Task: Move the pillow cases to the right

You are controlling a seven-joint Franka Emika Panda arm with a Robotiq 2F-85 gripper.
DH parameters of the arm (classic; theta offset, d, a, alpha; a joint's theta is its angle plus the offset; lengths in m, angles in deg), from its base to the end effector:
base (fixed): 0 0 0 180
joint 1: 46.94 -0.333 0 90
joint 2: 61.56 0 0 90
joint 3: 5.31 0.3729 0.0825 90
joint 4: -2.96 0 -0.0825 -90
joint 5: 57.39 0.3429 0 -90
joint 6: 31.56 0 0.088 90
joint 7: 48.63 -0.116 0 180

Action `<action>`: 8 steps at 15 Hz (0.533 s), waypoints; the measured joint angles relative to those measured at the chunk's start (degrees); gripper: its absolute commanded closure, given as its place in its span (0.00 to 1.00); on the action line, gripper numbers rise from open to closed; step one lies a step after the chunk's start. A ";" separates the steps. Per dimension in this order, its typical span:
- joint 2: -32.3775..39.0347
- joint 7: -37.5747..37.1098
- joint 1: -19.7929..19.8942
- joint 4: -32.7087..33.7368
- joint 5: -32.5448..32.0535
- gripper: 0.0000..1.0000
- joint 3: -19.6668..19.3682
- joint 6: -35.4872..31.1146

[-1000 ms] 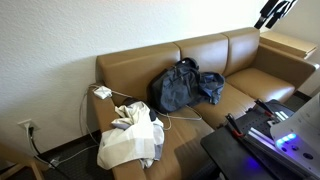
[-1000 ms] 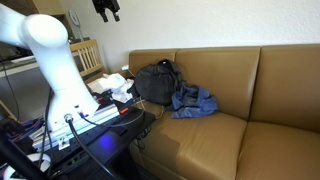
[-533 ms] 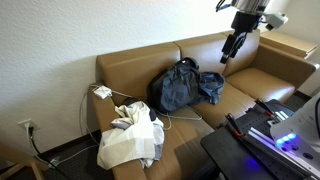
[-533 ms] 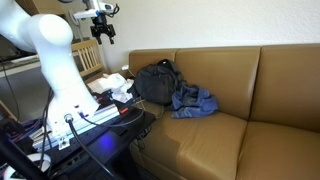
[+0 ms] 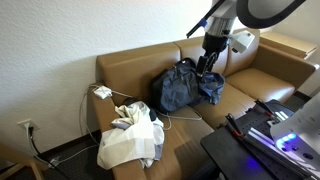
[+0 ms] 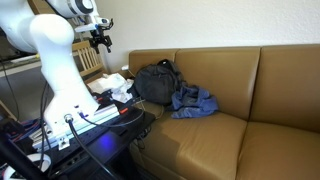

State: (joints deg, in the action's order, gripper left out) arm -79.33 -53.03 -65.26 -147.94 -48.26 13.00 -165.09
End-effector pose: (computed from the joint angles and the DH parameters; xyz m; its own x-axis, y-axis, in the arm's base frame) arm 0.2864 0.2213 0.4178 0.9056 0.4240 -0.0050 0.4239 -0.9055 -0.0187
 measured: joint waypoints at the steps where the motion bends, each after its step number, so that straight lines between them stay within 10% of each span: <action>1: 0.32 -0.01 0.07 -0.03 -0.30 0.00 -0.07 0.05; 8: 21.45 -6.40 -0.61 2.03 -7.36 0.00 1.90 -27.50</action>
State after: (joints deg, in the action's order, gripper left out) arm -57.88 -59.43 -65.87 -145.92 -55.62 14.89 -192.59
